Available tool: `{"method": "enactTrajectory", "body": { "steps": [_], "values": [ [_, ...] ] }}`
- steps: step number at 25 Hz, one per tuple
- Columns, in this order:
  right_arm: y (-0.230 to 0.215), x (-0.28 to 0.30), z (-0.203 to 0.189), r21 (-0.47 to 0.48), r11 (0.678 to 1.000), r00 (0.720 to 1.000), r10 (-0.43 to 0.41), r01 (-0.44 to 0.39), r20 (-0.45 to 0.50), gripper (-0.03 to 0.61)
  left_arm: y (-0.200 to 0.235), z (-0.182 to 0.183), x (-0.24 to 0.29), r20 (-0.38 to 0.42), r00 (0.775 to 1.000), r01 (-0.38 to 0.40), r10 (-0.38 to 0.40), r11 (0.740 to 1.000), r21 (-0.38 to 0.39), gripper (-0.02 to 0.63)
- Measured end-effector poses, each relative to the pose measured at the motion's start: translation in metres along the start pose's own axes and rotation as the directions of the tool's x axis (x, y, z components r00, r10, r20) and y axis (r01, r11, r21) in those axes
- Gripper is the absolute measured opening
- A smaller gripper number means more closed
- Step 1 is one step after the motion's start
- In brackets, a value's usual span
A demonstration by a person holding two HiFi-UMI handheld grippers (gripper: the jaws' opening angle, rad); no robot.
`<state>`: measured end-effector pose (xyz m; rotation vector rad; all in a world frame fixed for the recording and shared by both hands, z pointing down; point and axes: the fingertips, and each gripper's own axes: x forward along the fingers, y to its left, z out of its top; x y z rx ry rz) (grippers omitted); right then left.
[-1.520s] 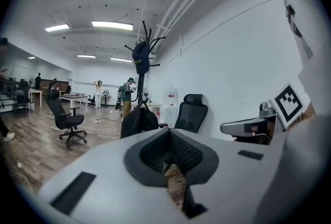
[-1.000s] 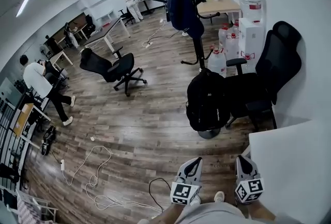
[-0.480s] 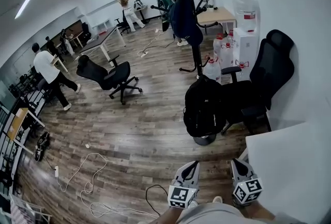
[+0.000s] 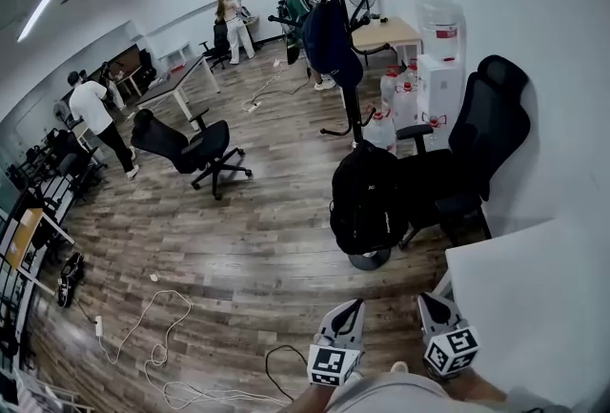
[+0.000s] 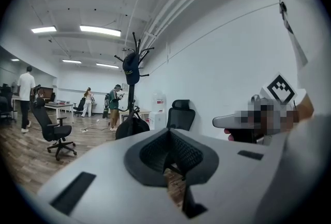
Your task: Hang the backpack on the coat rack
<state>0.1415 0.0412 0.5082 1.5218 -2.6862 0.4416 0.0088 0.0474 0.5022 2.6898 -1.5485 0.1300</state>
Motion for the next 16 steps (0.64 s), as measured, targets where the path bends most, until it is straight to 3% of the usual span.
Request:
{"method": "enactTrajectory", "body": {
  "steps": [16],
  "values": [
    [0.0061, 0.0089, -0.0005, -0.007, 1.000, 1.000, 0.001, -0.001, -0.003, 0.014, 0.0074, 0.0020, 0.0036, 0.009, 1.000, 0.013, -0.013, 1.000, 0.009, 0.008]
  ]
}}
